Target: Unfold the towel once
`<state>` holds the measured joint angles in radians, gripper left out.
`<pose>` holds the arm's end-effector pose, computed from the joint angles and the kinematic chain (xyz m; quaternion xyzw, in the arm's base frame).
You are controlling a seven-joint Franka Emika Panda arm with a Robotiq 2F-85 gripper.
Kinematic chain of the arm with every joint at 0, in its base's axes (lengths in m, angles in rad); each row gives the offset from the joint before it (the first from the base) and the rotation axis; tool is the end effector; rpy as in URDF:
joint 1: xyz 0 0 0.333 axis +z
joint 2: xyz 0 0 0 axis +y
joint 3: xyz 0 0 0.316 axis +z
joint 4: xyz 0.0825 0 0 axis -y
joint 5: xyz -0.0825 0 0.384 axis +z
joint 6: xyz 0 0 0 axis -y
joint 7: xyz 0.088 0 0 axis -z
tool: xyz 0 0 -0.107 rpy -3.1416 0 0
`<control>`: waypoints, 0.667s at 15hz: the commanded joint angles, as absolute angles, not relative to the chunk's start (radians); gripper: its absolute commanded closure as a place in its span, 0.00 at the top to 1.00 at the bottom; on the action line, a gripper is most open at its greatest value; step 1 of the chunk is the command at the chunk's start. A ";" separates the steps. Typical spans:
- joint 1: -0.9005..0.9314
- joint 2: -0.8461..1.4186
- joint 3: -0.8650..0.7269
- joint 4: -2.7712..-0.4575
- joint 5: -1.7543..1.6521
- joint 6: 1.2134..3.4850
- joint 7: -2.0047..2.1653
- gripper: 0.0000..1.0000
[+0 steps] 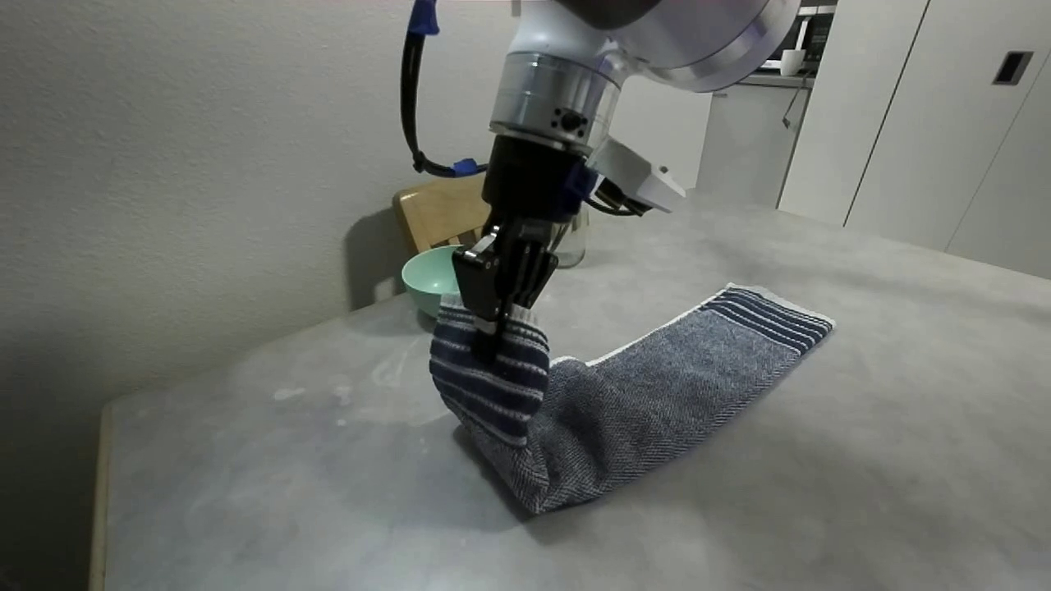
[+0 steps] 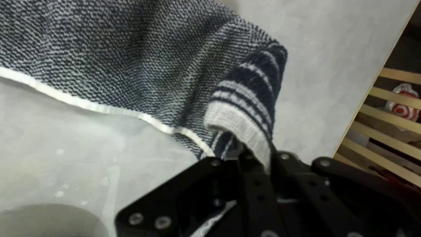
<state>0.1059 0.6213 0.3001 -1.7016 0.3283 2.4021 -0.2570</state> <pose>0.6385 0.2515 0.2567 -0.9625 -0.1781 -0.0299 0.2024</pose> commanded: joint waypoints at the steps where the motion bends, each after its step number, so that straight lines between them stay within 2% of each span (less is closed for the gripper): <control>1: 0.095 0.643 0.312 -1.681 0.334 2.397 -0.284 0.02; 2: 0.096 0.648 0.310 -1.679 0.333 2.395 -0.282 0.03; 4: 0.095 0.656 0.309 -1.676 0.328 2.385 -0.284 0.33; 10: 0.081 0.667 0.314 -1.681 0.323 2.356 -0.329 0.75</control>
<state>0.1040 0.6600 0.3018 -1.6921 0.3281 2.3894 -0.2920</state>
